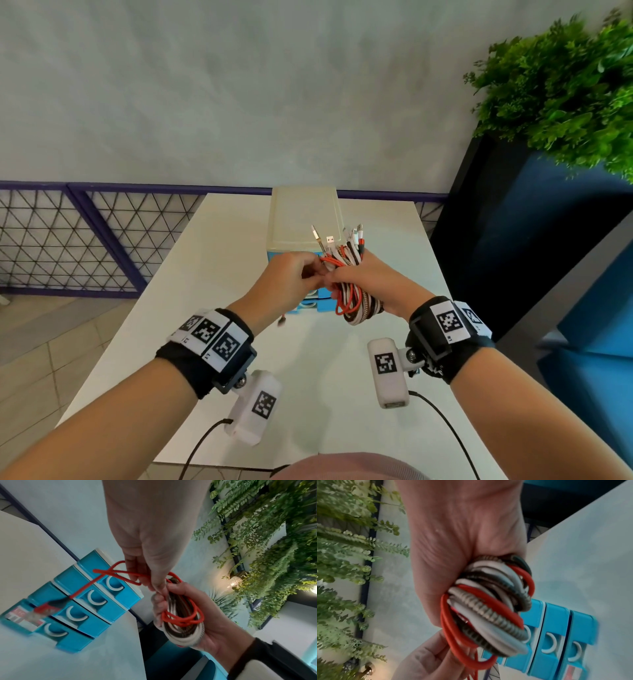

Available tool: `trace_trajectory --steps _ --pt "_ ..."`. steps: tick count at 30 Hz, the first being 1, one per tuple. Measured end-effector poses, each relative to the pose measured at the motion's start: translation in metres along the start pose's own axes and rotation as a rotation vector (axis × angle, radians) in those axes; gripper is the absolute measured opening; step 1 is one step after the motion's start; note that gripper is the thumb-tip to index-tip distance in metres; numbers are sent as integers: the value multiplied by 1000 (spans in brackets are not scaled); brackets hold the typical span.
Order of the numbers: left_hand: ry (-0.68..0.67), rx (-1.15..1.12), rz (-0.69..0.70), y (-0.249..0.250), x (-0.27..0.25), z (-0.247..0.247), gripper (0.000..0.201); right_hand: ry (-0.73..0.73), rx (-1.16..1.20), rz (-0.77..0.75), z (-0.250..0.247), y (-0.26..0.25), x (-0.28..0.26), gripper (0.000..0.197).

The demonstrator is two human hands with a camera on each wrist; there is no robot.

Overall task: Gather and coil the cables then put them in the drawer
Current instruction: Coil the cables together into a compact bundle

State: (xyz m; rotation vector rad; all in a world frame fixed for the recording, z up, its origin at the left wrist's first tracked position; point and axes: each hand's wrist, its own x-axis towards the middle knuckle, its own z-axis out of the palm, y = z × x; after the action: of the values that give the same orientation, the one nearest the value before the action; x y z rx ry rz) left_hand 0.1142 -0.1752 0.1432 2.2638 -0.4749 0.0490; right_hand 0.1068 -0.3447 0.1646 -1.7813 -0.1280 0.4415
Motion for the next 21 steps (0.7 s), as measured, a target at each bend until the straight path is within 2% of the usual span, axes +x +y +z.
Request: trace_trajectory --steps 3,7,10,14,17,21 --pt "-142 64 -24 -18 -2 -6 5 77 -52 30 -10 1 3 23" --pt "-201 27 -84 -45 -6 -11 8 152 -71 37 -21 3 5 19" --pt "-191 92 -67 -54 -9 -9 3 242 -96 32 -17 6 11 20" --pt "-106 -44 -88 -72 -16 -16 8 404 -122 63 -28 11 19 25" --pt "-34 -203 -175 -79 -18 -22 4 425 -119 99 -31 17 22 28" --pt "-86 -202 -208 -84 -16 -22 7 442 -102 107 -27 19 25 26"
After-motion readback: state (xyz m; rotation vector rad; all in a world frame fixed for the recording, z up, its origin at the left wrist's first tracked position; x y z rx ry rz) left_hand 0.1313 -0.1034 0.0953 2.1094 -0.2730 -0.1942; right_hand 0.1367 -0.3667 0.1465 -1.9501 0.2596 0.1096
